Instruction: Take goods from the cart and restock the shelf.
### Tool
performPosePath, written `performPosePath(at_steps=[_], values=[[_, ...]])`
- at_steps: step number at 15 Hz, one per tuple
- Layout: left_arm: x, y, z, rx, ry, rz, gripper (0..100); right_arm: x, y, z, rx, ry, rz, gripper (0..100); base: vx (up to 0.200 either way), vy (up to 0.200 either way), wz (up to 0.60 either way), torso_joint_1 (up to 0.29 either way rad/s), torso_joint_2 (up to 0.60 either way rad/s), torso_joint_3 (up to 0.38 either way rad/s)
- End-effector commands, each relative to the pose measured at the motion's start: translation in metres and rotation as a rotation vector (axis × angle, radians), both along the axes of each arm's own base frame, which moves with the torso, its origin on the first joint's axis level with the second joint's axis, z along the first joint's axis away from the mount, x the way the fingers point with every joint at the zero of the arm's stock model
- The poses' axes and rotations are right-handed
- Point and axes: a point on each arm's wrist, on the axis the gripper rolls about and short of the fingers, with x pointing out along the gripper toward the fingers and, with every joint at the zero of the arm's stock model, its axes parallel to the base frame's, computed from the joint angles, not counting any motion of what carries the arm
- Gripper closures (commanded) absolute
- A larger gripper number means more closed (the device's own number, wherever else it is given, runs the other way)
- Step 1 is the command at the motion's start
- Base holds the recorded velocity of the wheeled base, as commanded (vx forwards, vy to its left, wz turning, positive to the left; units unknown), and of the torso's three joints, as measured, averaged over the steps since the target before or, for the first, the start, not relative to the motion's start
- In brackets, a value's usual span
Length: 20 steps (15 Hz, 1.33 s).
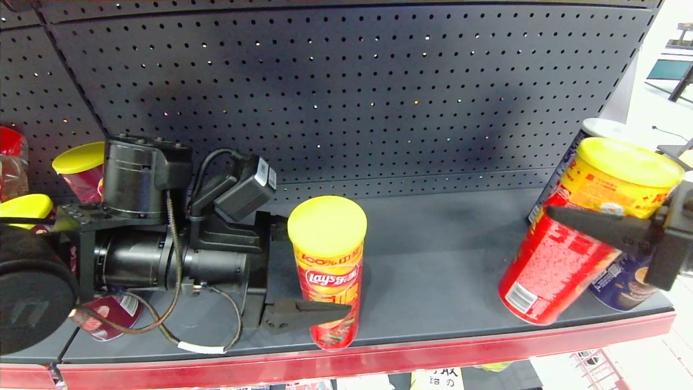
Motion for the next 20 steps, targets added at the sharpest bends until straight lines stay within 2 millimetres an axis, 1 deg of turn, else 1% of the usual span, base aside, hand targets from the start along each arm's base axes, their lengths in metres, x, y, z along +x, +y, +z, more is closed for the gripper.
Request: performPosePath(at_steps=[1,2,3,5,10,11,12,14,15,16,18,20], values=[[-0.013,0.013,0.003,-0.007,-0.014,0.018,0,0.042,0.027,0.005,0.002,-0.003,0.05,100,0.0,0.0,0.0,0.0,0.0,0.0],[-0.017,0.017,0.005,-0.011,-0.021,0.027,0,0.052,0.038,0.006,0.006,-0.011,0.076,100,0.0,0.0,0.0,0.0,0.0,0.0],[-0.02,0.022,0.006,-0.013,-0.025,0.036,0,0.058,0.048,0.005,0.005,-0.01,0.104,100,0.0,0.0,0.0,0.0,0.0,0.0],[-0.031,0.034,0.006,-0.017,-0.03,0.063,0,0.075,0.071,0.0,-0.005,0.014,0.157,100,0.0,0.0,0.0,0.0,0.0,0.0],[-0.067,0.054,-0.011,-0.003,-0.004,0.075,0,0.116,0.111,-0.007,0.012,-0.005,0.243,100,0.0,0.0,0.0,0.0,0.0,0.0],[-0.067,0.055,-0.011,0.0,-0.004,0.082,0,0.121,0.113,-0.01,0.009,0.0,0.244,100,0.0,0.0,0.0,0.0,0.0,0.0],[-0.067,0.056,-0.009,0.002,-0.008,0.112,0,0.133,0.122,-0.015,0.004,0.01,0.247,100,0.0,0.0,0.0,0.0,0.0,0.0],[-0.071,0.059,-0.009,-0.009,0.012,0.125,0,0.147,0.14,-0.021,-0.002,0.006,0.267,100,0.0,0.0,0.0,0.0,0.0,0.0],[-0.074,0.06,-0.01,-0.011,0.021,0.128,0,0.153,0.145,-0.022,-0.006,0.0,0.27,100,0.0,0.0,0.0,0.0,0.0,0.0],[-0.08,0.065,-0.012,-0.014,0.027,0.143,0,0.164,0.154,-0.026,-0.016,-0.014,0.281,100,0.0,0.0,0.0,0.0,0.0,0.0],[-0.087,0.069,-0.016,-0.01,0.028,0.152,0,0.172,0.161,-0.031,-0.022,-0.014,0.289,100,0.0,0.0,0.0,0.0,0.0,0.0],[-0.089,0.072,-0.015,-0.01,0.032,0.19,0,0.18,0.166,-0.036,-0.035,-0.019,0.292,100,0.0,0.0,0.0,0.0,0.0,0.0]])
